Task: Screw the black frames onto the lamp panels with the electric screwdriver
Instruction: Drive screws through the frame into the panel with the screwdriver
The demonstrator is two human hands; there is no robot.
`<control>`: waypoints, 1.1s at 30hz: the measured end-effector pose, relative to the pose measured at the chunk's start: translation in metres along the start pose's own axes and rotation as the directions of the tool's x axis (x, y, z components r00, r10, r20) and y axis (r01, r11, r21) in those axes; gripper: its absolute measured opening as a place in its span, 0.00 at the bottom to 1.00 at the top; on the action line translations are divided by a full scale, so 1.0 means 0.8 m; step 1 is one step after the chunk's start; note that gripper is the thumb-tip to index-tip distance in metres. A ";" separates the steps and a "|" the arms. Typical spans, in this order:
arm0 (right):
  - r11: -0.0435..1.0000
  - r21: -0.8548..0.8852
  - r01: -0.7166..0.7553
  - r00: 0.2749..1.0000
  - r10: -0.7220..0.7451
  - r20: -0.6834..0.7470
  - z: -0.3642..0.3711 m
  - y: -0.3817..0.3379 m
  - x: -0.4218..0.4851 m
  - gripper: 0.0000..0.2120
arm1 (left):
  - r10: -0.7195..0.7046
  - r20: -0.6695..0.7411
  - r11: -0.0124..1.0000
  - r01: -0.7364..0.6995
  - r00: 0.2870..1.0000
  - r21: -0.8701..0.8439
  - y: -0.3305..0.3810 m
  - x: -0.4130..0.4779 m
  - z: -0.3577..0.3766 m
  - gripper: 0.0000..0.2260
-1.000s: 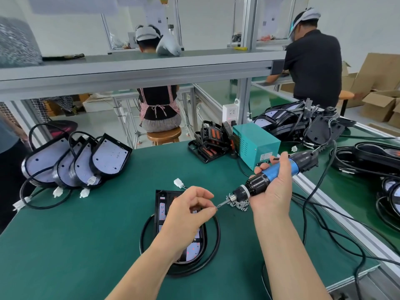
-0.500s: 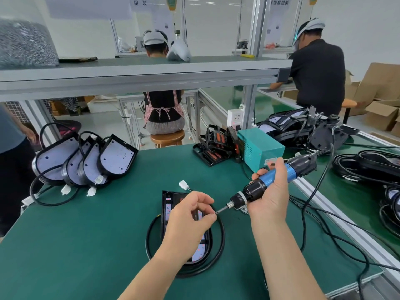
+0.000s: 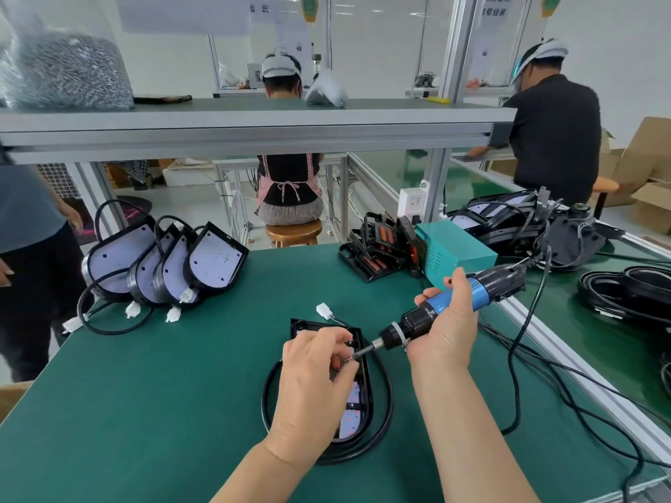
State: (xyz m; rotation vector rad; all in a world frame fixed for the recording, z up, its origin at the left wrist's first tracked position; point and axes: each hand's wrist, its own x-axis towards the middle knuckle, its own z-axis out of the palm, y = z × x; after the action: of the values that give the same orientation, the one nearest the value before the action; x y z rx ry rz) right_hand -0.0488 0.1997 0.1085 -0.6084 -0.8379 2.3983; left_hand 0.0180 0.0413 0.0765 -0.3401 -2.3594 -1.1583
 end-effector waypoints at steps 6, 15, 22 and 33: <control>1.000 0.000 -0.004 1.000 0.004 0.017 0.020 0.012 0.010 0.13 | -0.047 -0.109 0.998 0.052 0.993 0.042 -0.031 0.004 -0.015 0.17; 0.986 -0.095 0.138 0.984 -0.125 0.130 0.081 0.040 0.013 0.12 | -0.654 0.265 0.725 0.687 0.709 -0.052 -0.092 0.045 -0.021 0.29; 0.962 -0.181 0.203 0.955 -0.154 0.253 0.114 0.074 0.014 0.08 | -0.602 0.480 0.674 0.728 0.639 -0.123 -0.095 0.056 -0.009 0.32; 0.932 -0.252 0.260 0.930 -0.171 0.326 0.113 0.094 0.023 0.09 | -0.598 0.469 0.644 0.738 0.650 -0.203 -0.104 0.051 -0.002 0.29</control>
State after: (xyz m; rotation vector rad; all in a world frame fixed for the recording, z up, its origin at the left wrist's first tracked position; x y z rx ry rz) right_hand -0.1379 0.1213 0.1181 -0.2388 -1.3329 2.2070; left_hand -0.0515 -0.0101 0.0429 0.3081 -2.6555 -2.0885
